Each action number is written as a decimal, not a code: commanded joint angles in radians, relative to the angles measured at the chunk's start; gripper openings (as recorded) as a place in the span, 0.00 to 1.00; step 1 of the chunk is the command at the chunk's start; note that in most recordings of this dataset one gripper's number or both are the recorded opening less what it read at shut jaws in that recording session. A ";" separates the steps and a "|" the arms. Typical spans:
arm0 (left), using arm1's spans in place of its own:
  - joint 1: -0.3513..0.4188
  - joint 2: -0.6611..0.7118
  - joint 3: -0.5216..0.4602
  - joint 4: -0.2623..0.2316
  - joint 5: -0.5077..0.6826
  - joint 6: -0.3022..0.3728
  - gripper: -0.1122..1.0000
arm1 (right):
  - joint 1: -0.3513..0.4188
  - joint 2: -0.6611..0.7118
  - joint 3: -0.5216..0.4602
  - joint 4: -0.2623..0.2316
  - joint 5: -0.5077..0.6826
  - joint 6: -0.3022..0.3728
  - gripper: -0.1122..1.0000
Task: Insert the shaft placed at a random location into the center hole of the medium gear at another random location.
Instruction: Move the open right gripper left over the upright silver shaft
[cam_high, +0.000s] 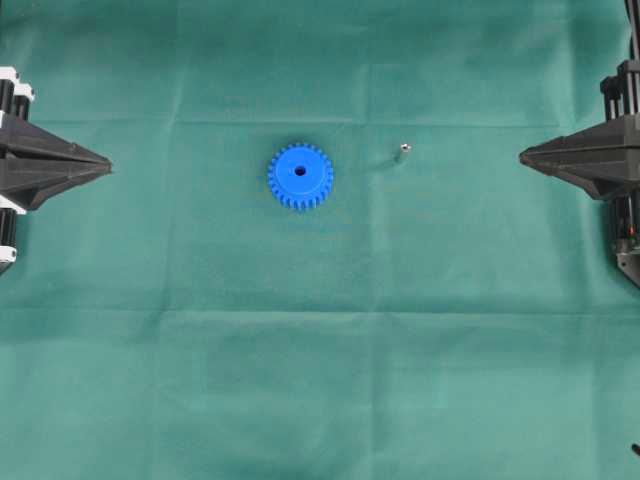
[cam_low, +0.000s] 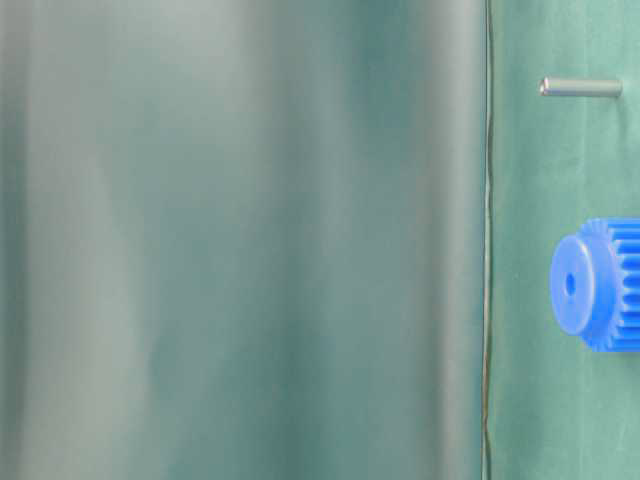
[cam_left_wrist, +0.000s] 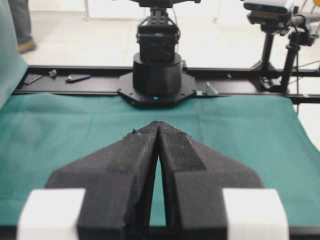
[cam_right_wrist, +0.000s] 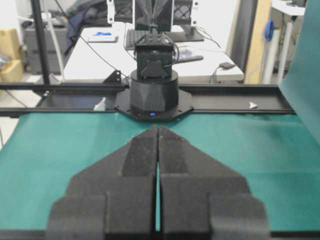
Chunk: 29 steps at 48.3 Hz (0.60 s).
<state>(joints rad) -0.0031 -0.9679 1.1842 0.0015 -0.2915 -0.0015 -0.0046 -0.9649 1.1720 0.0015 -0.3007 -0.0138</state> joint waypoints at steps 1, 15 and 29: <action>-0.017 0.021 -0.032 0.011 -0.005 -0.008 0.10 | -0.006 0.018 -0.006 -0.003 0.008 0.003 0.11; -0.023 0.017 -0.031 0.011 0.002 -0.008 0.10 | -0.057 0.110 0.008 0.000 0.017 0.009 0.11; -0.023 0.015 -0.031 0.009 0.020 -0.008 0.10 | -0.121 0.301 0.011 0.035 -0.041 0.012 0.26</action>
<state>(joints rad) -0.0230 -0.9572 1.1781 0.0092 -0.2730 -0.0077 -0.1120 -0.7087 1.1980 0.0276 -0.3145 -0.0138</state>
